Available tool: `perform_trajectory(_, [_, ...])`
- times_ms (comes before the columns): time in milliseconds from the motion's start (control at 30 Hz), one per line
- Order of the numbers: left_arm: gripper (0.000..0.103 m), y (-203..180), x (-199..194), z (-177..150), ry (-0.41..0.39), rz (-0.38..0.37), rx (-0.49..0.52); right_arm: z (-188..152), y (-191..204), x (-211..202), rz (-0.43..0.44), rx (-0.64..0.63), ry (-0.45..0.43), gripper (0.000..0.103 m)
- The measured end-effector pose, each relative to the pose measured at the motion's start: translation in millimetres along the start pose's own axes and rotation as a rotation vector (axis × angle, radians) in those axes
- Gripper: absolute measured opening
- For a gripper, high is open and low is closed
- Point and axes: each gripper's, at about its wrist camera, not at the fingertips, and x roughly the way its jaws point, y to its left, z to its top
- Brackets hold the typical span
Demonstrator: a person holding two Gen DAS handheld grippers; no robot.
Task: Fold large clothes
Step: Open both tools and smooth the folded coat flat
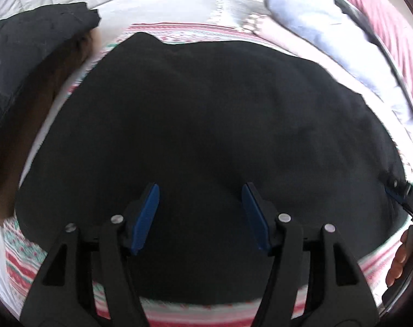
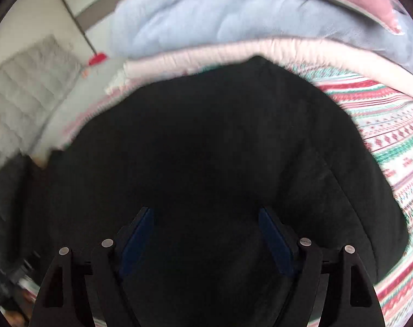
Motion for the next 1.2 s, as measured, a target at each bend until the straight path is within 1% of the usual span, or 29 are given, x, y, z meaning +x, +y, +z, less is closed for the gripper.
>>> perform_trajectory(133, [0.064,16.1,15.8,12.8,-0.001,0.012,-0.047,4.0,15.3,18.5,-0.056,-0.088,-0.022,0.080])
perform_trajectory(167, [0.064,16.3,19.6,12.9,-0.003,0.022,-0.050,3.0,12.1,19.3,-0.066,-0.090,-0.023,0.080])
perform_trajectory(267, [0.065,10.8,26.0,11.8,-0.019,0.069,-0.024,5.9,9.3,35.2,-0.090,-0.070,-0.020,0.080])
perform_trajectory(300, [0.066,7.3,26.7,11.9,-0.023,0.089,-0.011,7.0,10.0,38.7,-0.105,-0.081,-0.026,0.081])
perform_trajectory(367, [0.066,3.9,26.4,13.2,-0.027,0.110,0.000,7.7,11.1,38.4,-0.127,-0.110,-0.036,0.082])
perform_trajectory(400, [0.066,5.9,25.7,13.7,-0.025,0.110,-0.003,3.0,12.7,32.9,-0.123,-0.111,-0.038,0.082])
perform_trajectory(467, [0.066,10.5,20.3,13.9,-0.013,0.086,-0.035,3.7,6.6,21.6,-0.106,-0.075,-0.037,0.081])
perform_trajectory(533, [0.066,14.7,7.4,11.1,-0.019,0.031,-0.083,2.8,-3.8,3.0,-0.091,-0.008,-0.052,0.081])
perform_trajectory(600, [0.066,12.4,-5.7,7.6,-0.038,-0.020,-0.104,-5.2,-20.9,-26.7,-0.027,0.085,-0.078,0.081])
perform_trajectory(633, [0.066,6.8,-14.5,4.4,-0.057,-0.045,-0.089,-7.9,-26.5,-37.3,-0.006,0.115,-0.079,0.081])
perform_trajectory(667, [0.066,-1.7,-22.4,0.7,-0.072,-0.062,-0.055,-14.6,-36.4,-54.2,0.024,0.142,-0.086,0.081])
perform_trajectory(700, [0.066,-13.1,-29.4,-3.9,-0.081,-0.072,-0.003,-17.5,-42.8,-64.8,0.036,0.144,-0.095,0.081])
perform_trajectory(767, [0.066,-32.0,-38.3,-13.9,-0.089,-0.076,0.087,-21.5,-60.9,-86.1,0.016,0.154,-0.132,0.079])
perform_trajectory(800, [0.066,-44.6,-43.2,-21.4,-0.103,-0.080,0.140,-25.1,-75.8,-97.3,-0.019,0.181,-0.163,0.069])
perform_trajectory(833, [0.066,-50.6,-44.2,-23.6,-0.108,-0.081,0.169,-26.9,-86.4,-101.6,-0.039,0.197,-0.171,0.055])
perform_trajectory(867, [0.066,-59.0,-44.1,-27.3,-0.109,-0.079,0.203,-28.7,-97.7,-102.2,-0.037,0.208,-0.154,0.023])
perform_trajectory(900, [0.066,-64.0,-42.5,-28.6,-0.105,-0.077,0.220,-30.5,-110.1,-97.1,-0.012,0.231,-0.115,0.011])
perform_trajectory(933, [0.066,-67.1,-38.2,-29.1,-0.093,-0.072,0.227,-31.7,-118.2,-91.5,0.003,0.251,-0.088,0.011])
perform_trajectory(967, [0.066,-66.5,-32.9,-29.0,-0.072,-0.067,0.219,-29.0,-125.1,-78.9,-0.013,0.258,-0.046,0.010])
perform_trajectory(1033, [0.066,-58.4,-24.0,-29.5,-0.043,-0.070,0.193,-30.4,-133.6,-63.6,-0.043,0.268,0.001,0.006])
perform_trajectory(1100, [0.066,-48.5,-19.5,-25.7,-0.041,-0.070,0.171,-31.2,-142.5,-55.5,-0.026,0.303,0.010,0.006])
perform_trajectory(1200, [0.066,-45.3,-19.1,-27.7,-0.046,-0.067,0.162,-26.7,-151.2,-49.7,-0.008,0.326,0.009,0.005])
